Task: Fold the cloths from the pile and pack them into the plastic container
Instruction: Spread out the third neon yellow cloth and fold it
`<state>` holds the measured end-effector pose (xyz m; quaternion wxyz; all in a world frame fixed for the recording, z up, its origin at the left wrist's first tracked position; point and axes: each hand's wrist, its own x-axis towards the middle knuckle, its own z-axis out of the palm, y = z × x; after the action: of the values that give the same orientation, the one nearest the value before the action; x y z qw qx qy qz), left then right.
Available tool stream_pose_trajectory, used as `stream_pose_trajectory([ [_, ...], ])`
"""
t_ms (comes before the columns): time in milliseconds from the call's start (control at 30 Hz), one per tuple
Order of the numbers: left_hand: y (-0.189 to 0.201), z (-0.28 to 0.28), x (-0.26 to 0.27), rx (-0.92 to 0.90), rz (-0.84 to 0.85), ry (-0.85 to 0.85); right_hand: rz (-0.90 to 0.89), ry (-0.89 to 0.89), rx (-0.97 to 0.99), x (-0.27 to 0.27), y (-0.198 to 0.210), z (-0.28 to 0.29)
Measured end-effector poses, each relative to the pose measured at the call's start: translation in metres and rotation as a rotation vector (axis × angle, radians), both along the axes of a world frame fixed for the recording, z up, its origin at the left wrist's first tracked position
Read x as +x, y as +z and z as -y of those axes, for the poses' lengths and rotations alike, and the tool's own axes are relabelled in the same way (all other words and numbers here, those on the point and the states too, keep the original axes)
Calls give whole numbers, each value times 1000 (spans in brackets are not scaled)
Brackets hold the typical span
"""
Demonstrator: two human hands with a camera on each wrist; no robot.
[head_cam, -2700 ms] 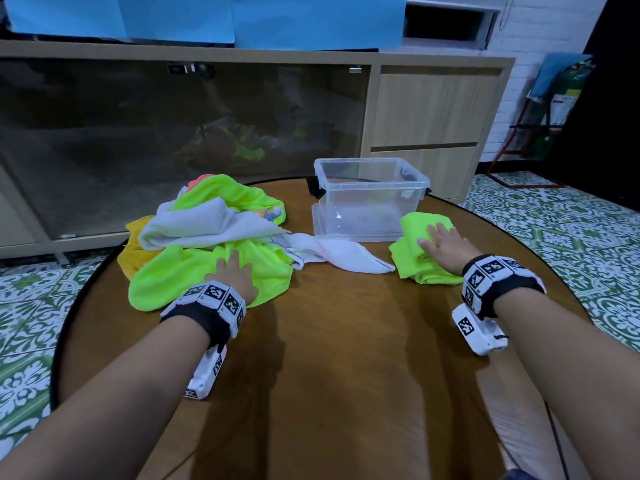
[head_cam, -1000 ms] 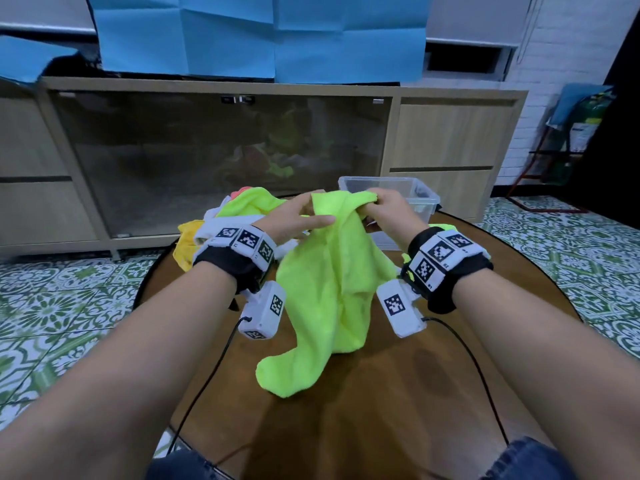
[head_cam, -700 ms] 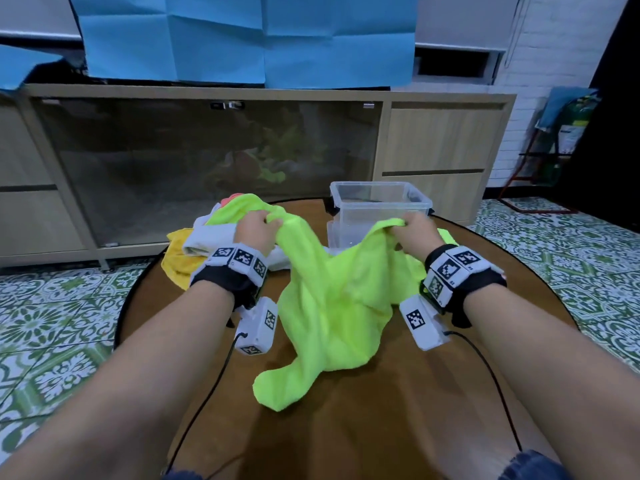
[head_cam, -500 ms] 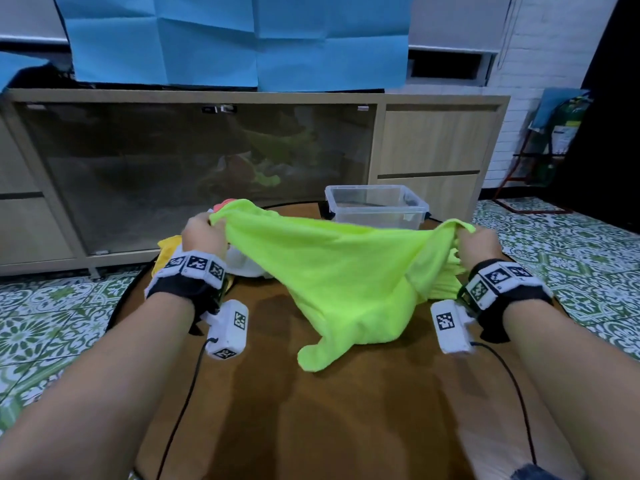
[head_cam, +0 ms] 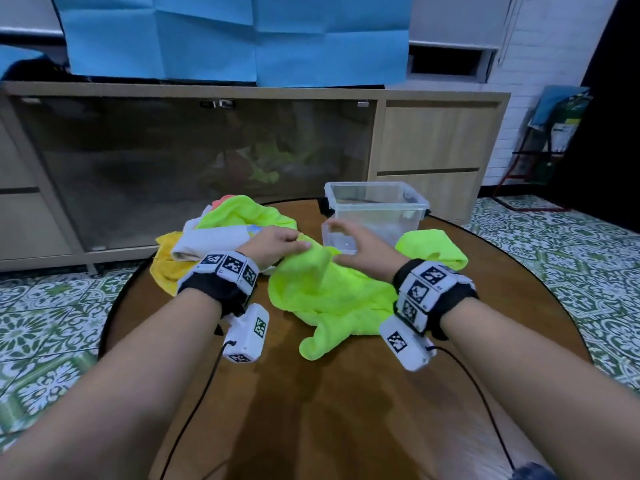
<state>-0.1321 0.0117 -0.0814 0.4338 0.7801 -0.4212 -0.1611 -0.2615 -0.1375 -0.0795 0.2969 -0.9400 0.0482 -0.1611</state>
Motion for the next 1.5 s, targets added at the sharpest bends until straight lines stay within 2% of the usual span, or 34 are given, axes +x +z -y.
stream_pose_trajectory([
  [100,9,-2,-7,-78,-104,-38,-93,74,87,10,-1,-18],
  [167,13,-5,-2,-175,-104,40,-173,41,125,9,-1,-18],
  [200,13,-7,3,-204,-45,122,-201,11,128,7,-2,-14],
  [300,6,-20,27,-286,70,471,-240,-102,-16,-1,-7,11],
  [400,-12,-43,52,-274,35,724,-257,-247,-81,-10,-15,41],
  [467,-22,-51,59,-196,28,793,-267,-310,-88,-13,-18,51],
  [533,-27,-52,59,-146,24,836,-331,-385,-232,-10,-20,50],
  [600,-27,-50,58,-181,-1,875,-351,-486,-386,-6,-21,46],
  [633,-26,-50,58,-198,4,892,-340,-523,-391,-6,-23,47],
  [833,-32,-65,65,-214,36,938,-260,-647,-240,-14,-25,70],
  [900,-30,-69,66,-243,5,1004,-162,-715,-155,-19,-25,80],
  [1033,-29,-86,65,-253,-8,1109,218,-799,392,-36,-20,109],
  [1100,-32,-96,69,-242,-18,1116,318,-820,433,-46,-19,116],
  [1167,-34,-98,70,-243,-39,1084,285,-800,371,-52,-21,115],
  [1267,-29,-85,62,-256,-37,901,118,-666,174,-47,-24,101],
  [1367,-17,-60,50,-189,84,720,-26,-459,-43,-29,-20,72],
  [1433,-5,-41,41,-214,116,647,-179,-427,-161,-17,-20,56],
  [1500,2,-28,32,-181,109,606,-362,-476,-222,-9,-27,50],
])
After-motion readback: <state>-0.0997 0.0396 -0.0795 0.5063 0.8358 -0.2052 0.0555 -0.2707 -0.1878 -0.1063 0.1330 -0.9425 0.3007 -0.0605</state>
